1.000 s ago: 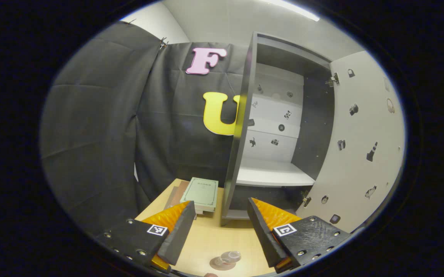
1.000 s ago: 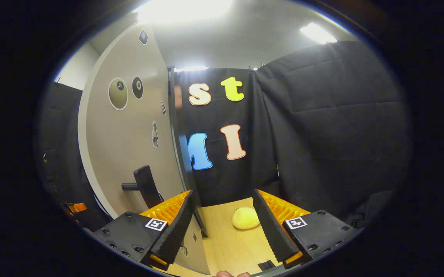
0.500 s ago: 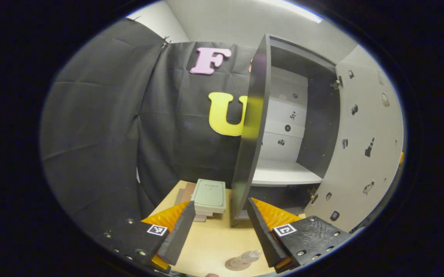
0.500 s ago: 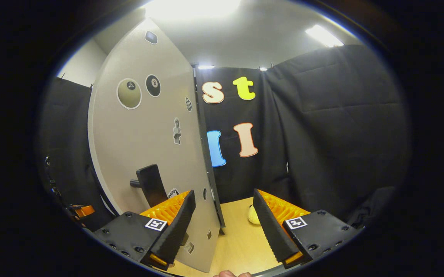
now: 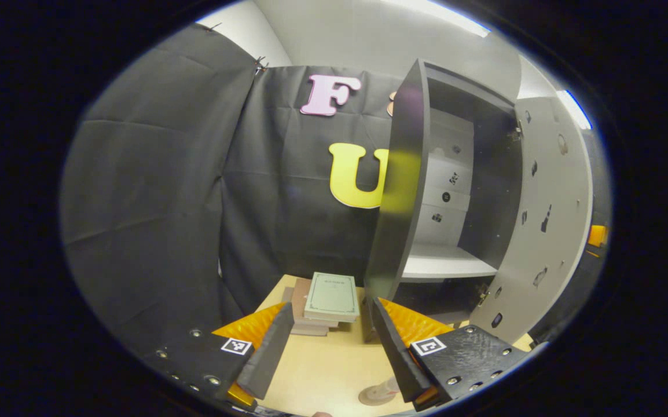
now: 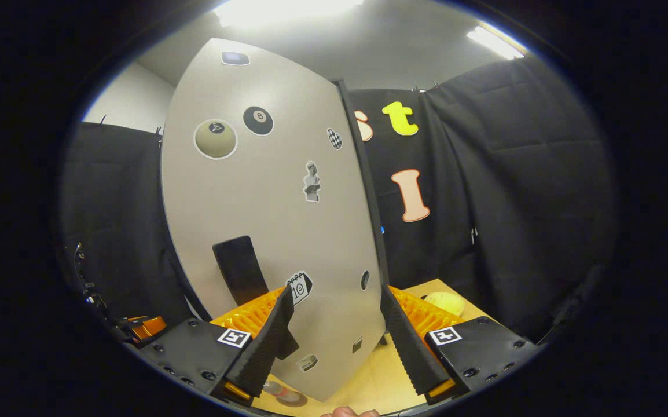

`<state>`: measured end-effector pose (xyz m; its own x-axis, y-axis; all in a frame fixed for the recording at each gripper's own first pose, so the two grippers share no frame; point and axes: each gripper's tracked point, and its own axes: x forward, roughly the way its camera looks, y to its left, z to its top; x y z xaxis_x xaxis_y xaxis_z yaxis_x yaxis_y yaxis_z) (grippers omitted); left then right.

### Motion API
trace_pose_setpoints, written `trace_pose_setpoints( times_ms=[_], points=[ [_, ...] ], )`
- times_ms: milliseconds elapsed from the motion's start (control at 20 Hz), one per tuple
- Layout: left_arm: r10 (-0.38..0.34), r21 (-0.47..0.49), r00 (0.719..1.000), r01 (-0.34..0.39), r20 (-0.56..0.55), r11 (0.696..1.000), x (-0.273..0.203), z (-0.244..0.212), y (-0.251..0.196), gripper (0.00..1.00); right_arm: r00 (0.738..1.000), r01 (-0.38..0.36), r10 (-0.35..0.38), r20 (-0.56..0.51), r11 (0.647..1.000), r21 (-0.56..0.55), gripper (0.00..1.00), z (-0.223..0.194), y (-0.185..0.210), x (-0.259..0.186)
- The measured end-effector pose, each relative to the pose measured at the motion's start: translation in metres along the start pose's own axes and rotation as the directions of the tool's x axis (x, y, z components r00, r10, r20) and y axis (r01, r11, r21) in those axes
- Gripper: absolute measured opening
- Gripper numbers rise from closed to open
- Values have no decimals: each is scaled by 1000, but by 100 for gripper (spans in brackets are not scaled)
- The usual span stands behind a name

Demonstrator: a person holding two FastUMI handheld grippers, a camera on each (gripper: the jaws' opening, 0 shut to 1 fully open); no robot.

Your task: Open the cabinet door with the right hand, grasp the bottle in the cabinet with the left hand and place it on the coaster, then close the cabinet door with the right hand.

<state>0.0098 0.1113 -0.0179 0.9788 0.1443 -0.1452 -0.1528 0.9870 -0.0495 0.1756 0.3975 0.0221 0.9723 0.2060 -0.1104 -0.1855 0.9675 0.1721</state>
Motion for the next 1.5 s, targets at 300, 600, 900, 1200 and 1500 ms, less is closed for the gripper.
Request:
trace_pose_setpoints(
  times_ms=[300,600,900,1200,1500],
  points=[
    [33,9,999,-33,3,999,-12,6,24,84,989,-146,147,-10,989,19,96,-3,59,34],
    [6,-3,1000,-6,23,1000,-11,17,9,82,988,-152,152,1,987,-56,89,-1,57,37],
    [-17,21,995,15,99,1000,-15,52,-36,82,994,-100,105,29,985,-142,98,13,11,39],
    [-88,41,982,82,170,996,-22,82,-105,82,995,-73,82,49,983,-167,98,34,-41,32],
    [-118,72,971,105,207,992,-18,109,-169,84,992,-91,102,81,987,-134,98,64,-74,33]
  ],
)
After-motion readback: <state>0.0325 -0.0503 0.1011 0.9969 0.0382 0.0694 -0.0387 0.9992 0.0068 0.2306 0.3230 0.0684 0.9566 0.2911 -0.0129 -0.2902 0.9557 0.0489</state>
